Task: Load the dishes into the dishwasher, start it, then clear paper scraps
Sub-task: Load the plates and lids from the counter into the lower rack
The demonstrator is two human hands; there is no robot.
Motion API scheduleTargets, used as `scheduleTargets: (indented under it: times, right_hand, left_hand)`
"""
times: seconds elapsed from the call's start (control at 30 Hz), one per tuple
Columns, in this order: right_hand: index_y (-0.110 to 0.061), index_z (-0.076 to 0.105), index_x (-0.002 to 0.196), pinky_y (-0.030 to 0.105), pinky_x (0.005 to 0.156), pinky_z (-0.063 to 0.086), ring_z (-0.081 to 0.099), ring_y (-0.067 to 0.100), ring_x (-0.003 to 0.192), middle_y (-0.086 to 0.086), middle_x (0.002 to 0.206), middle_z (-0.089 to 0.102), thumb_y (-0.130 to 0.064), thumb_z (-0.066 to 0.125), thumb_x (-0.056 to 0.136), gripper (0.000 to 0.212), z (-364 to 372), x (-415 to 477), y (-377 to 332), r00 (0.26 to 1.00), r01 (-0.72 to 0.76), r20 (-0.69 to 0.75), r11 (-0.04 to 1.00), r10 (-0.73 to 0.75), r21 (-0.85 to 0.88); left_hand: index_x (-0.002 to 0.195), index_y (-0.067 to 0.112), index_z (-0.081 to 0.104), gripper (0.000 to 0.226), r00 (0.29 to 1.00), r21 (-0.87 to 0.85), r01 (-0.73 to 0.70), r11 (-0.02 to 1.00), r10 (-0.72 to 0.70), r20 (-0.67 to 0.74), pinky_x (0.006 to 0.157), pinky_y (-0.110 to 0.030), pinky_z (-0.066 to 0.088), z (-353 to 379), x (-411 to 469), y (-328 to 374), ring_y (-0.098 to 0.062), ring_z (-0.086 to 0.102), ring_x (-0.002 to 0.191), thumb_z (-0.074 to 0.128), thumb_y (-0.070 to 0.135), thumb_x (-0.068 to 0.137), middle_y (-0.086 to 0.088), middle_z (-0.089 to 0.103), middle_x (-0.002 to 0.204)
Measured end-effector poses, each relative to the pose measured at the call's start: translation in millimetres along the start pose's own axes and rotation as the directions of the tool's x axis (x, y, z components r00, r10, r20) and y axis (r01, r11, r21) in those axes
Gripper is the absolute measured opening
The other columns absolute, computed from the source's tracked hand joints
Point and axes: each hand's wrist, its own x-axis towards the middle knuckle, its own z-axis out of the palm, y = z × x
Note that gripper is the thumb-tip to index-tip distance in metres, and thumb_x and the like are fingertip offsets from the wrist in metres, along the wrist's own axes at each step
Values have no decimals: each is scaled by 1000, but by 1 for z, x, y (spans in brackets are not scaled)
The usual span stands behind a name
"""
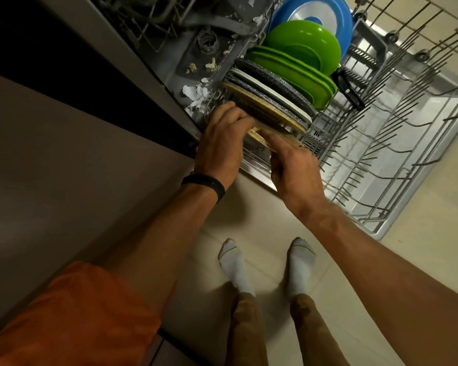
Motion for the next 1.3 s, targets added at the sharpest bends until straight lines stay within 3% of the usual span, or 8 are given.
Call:
scheduleTargets:
  times: [0.2, 0.47, 0.57, 0.7, 0.83, 1.07, 1.3]
  right_hand:
    - [-17, 54, 146, 22, 92, 48, 71, 23, 100, 9, 125, 71, 15, 54, 89, 65, -3, 16, -3, 999, -36, 21, 999, 36, -18]
    - [-20, 46, 151, 37, 83, 58, 67, 20, 86, 8, 113, 70, 8, 50, 95, 62, 4, 45, -4, 992, -92, 80, 994, 96, -53]
    - [-18, 45, 151, 32, 78, 51, 61, 18, 81, 9, 113, 70, 2, 50, 99, 56, 7, 52, -4, 990, -83, 107, 995, 90, -60]
    - [-14, 47, 149, 32, 78, 53, 67, 26, 90, 12, 119, 68, 1, 51, 99, 53, 9, 53, -2, 994, -41, 103, 997, 47, -63]
    - [-12, 49, 145, 49, 84, 57, 65, 30, 99, 12, 123, 66, 3, 56, 95, 53, 9, 39, 11, 999, -31, 40, 996, 35, -79]
    - [-15, 48, 144, 46, 94, 52, 48, 30, 119, 10, 136, 52, -8, 59, 90, 56, 8, 12, 24, 997, -76, -9, 977, 75, -197]
    - [-22, 51, 144, 43, 84, 59, 47, 29, 122, 9, 137, 48, -11, 65, 93, 54, 11, 17, 21, 997, -76, -9, 981, 76, -180]
  left_hand:
    - [105, 6, 73, 39, 999, 2, -17, 1000, 17, -51, 97, -41, 52, -3, 12, 1, -30, 59, 116, 37, 7, 91, -10, 68, 109]
    - [115, 8, 70, 24, 995, -21, -12, 1000, 10, -101, 88, -39, 57, 1, 21, -7, -26, 63, 107, 60, -2, 95, -8, 65, 115]
    - [119, 8, 67, 26, 996, -27, -23, 999, 21, -82, 88, -38, 58, 1, 18, -10, -26, 64, 108, 64, 2, 95, -8, 63, 120]
    - [119, 8, 66, 23, 998, -14, -9, 1000, 8, -64, 92, -31, 52, 0, 22, -16, -25, 64, 111, 64, 6, 96, -7, 63, 123]
    - [121, 8, 65, 23, 998, -3, 31, 1000, -31, -54, 93, -25, 44, 1, 27, -18, -25, 64, 114, 63, 9, 98, -7, 63, 126]
    - [125, 8, 62, 26, 997, 23, 76, 997, -75, -26, 94, -26, 43, 2, 31, -21, -26, 62, 118, 62, 10, 99, -8, 60, 130]
    - [137, 9, 55, 38, 992, 63, 119, 991, -121, 25, 97, -23, 31, 3, 32, -23, -25, 53, 131, 61, 13, 100, -7, 53, 143]
